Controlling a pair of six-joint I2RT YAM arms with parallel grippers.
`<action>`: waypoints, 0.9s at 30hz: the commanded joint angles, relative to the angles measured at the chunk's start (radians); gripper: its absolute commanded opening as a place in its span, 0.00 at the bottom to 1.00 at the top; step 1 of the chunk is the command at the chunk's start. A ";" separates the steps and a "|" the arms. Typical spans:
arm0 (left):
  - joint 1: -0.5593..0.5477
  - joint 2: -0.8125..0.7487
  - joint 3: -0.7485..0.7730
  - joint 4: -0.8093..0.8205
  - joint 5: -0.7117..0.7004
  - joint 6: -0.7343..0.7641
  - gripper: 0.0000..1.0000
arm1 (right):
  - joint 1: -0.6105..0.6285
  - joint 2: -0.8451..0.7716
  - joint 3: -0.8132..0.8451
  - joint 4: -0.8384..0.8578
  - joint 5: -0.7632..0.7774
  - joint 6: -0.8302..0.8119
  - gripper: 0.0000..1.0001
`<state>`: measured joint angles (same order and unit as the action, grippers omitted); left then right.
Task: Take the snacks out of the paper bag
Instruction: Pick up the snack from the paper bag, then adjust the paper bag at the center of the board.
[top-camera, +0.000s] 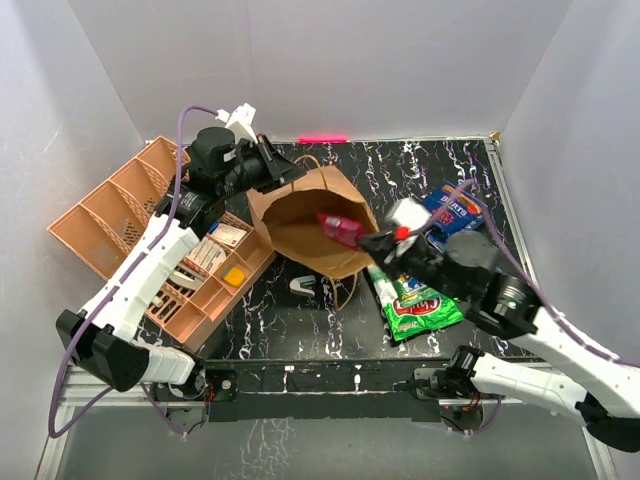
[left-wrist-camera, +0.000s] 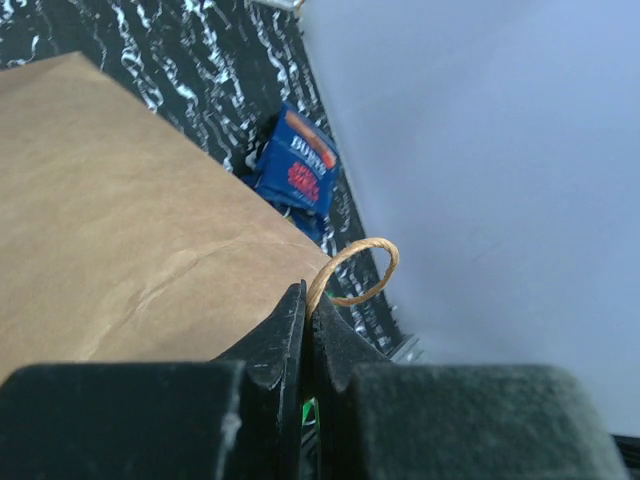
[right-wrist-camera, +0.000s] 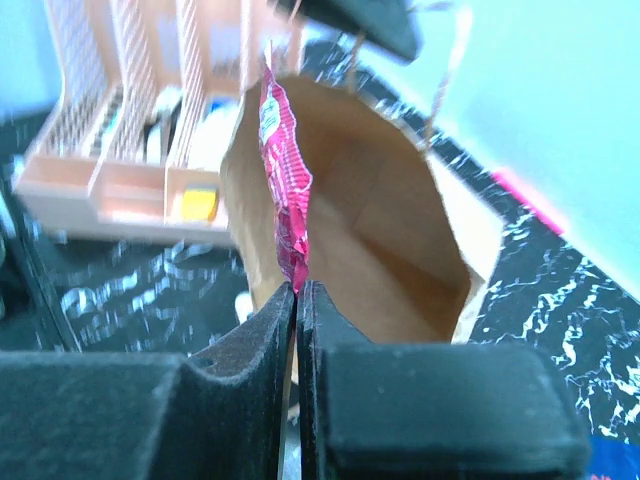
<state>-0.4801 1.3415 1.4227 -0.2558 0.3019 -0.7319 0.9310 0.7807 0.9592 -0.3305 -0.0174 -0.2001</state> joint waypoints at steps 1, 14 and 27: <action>0.002 0.022 0.091 0.073 -0.026 -0.187 0.00 | 0.000 -0.092 0.131 -0.007 0.228 0.218 0.07; 0.185 0.155 0.029 0.274 0.076 -0.498 0.00 | 0.000 -0.116 0.185 -0.079 0.451 0.293 0.07; 0.378 0.254 0.074 0.289 0.150 -0.421 0.06 | 0.000 -0.026 0.200 -0.197 0.645 0.357 0.07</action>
<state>-0.1383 1.5955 1.4433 0.0242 0.4095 -1.2060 0.9302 0.7113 1.1179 -0.4862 0.5209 0.1196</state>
